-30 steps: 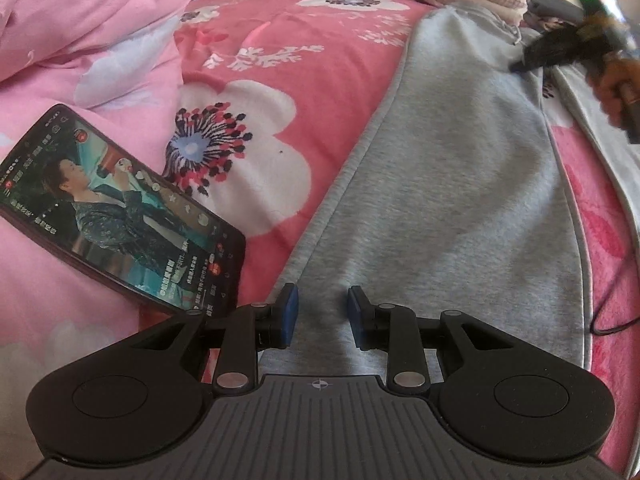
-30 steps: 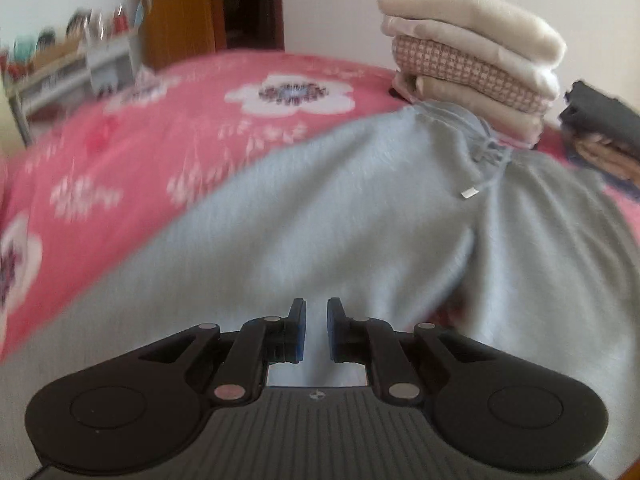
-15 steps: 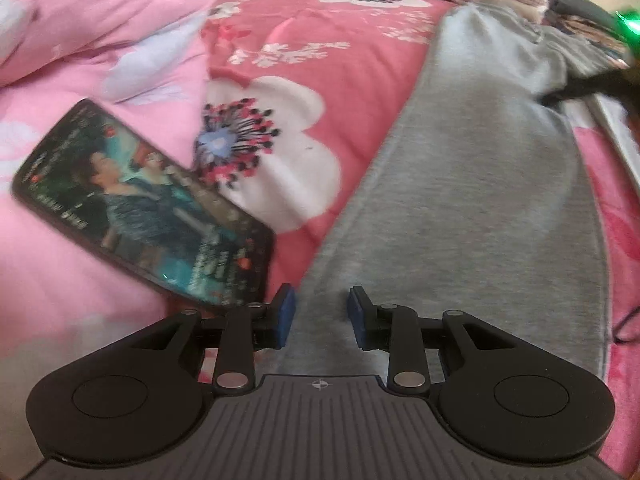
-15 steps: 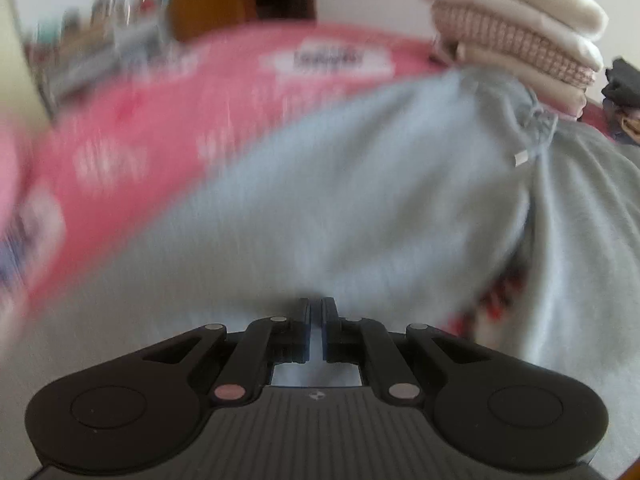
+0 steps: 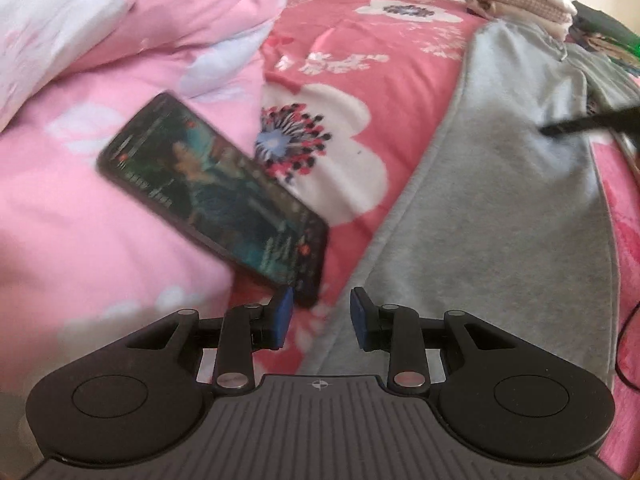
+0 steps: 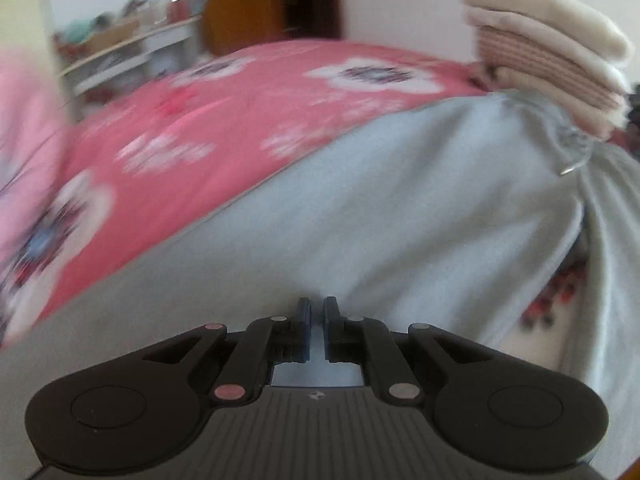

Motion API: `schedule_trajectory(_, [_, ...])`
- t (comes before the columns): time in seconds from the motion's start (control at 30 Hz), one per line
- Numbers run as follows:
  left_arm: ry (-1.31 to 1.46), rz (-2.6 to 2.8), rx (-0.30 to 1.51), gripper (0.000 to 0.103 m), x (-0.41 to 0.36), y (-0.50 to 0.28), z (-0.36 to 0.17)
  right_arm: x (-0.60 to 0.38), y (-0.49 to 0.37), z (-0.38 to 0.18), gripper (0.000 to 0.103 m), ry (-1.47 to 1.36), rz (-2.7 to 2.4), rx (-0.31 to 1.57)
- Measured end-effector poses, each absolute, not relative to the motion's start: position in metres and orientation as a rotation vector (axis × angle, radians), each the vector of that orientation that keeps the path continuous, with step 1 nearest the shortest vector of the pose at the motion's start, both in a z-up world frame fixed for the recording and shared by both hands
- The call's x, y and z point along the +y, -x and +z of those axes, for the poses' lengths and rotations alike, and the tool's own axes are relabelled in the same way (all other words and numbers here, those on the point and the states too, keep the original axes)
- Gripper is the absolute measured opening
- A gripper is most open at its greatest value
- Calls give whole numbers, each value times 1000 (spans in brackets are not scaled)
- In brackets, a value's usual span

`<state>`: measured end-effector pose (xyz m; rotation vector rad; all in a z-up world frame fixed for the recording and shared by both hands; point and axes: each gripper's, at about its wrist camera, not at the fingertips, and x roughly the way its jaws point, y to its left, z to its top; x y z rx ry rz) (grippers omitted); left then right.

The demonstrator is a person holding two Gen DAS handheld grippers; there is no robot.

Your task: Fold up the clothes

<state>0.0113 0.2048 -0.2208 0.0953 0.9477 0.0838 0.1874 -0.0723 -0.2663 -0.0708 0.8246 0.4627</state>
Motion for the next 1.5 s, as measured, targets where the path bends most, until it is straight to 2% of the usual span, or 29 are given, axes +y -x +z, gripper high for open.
schedule_trajectory(0.4, [-134,52,893,37,208,2,-211,-23,-18,-257,7,320,914,964])
schedule_trajectory(0.53, [-135,13,888,38,205,5,-209,-9,40,-253,7,369,1113,1068])
schedule_trajectory(0.67, [-132,-83,856,47,196,13,-202,-22,34,-241,7,139,1123,1220])
schedule_trajectory(0.87, [-117,-320,858,52,160,18,-202,-98,-26,-235,10,-372,745,1248])
schedule_trajectory(0.93, [-118,-410,868,52,144,18,-203,-125,-40,-240,23,-539,608,1228])
schedule_trajectory(1.03, [-151,-519,875,52,120,29,-207,-155,-50,-255,29,-797,487,1217])
schedule_trajectory(1.4, [-187,-615,936,52,82,36,-237,-142,-55,-301,41,-970,427,1289])
schedule_trajectory(1.5, [-188,-598,934,52,75,27,-242,-134,-52,-309,41,-1002,439,1306])
